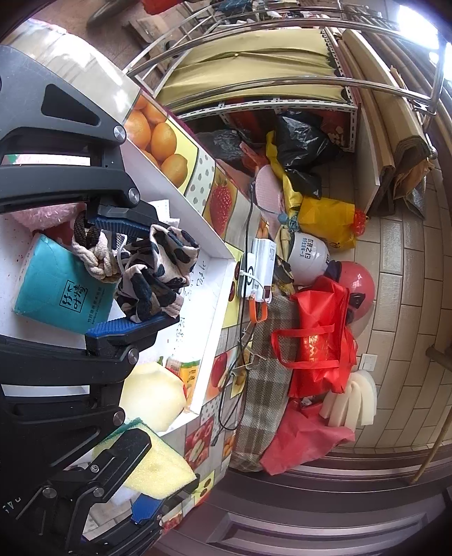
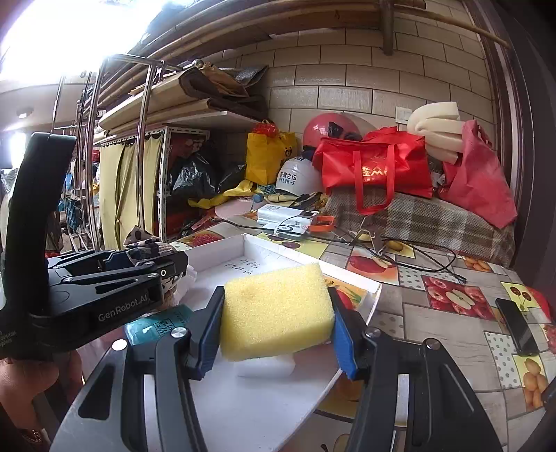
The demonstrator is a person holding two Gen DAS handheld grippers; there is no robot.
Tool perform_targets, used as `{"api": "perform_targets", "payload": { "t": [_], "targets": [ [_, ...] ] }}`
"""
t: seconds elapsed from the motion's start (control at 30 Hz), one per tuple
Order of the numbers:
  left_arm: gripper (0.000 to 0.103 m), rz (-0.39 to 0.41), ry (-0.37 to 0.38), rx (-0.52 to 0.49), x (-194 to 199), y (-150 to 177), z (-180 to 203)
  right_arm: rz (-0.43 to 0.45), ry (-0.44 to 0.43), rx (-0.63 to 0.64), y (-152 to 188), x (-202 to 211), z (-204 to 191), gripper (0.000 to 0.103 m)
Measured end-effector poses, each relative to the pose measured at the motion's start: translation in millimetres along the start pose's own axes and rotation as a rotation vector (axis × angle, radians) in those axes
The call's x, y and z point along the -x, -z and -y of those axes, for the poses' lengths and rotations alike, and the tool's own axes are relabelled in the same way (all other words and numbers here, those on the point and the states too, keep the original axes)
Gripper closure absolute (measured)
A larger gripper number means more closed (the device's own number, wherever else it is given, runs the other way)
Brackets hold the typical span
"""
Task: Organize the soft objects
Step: 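Lower both held items into the tray and open both tools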
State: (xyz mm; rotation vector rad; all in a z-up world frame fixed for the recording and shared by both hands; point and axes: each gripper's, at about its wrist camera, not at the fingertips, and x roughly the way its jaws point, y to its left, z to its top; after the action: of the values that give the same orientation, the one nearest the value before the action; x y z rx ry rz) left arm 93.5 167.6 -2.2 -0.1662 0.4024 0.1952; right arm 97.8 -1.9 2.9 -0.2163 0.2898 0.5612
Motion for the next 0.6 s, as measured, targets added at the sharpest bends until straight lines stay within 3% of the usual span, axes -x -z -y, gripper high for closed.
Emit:
{"api": "perform_targets", "payload": {
  "t": [0.6],
  "targets": [
    [0.063,0.008,-0.002,-0.008,-0.4,1.4,0.5,-0.010,0.000,-0.009,1.1,-2.0,2.9,0.047]
  ]
}}
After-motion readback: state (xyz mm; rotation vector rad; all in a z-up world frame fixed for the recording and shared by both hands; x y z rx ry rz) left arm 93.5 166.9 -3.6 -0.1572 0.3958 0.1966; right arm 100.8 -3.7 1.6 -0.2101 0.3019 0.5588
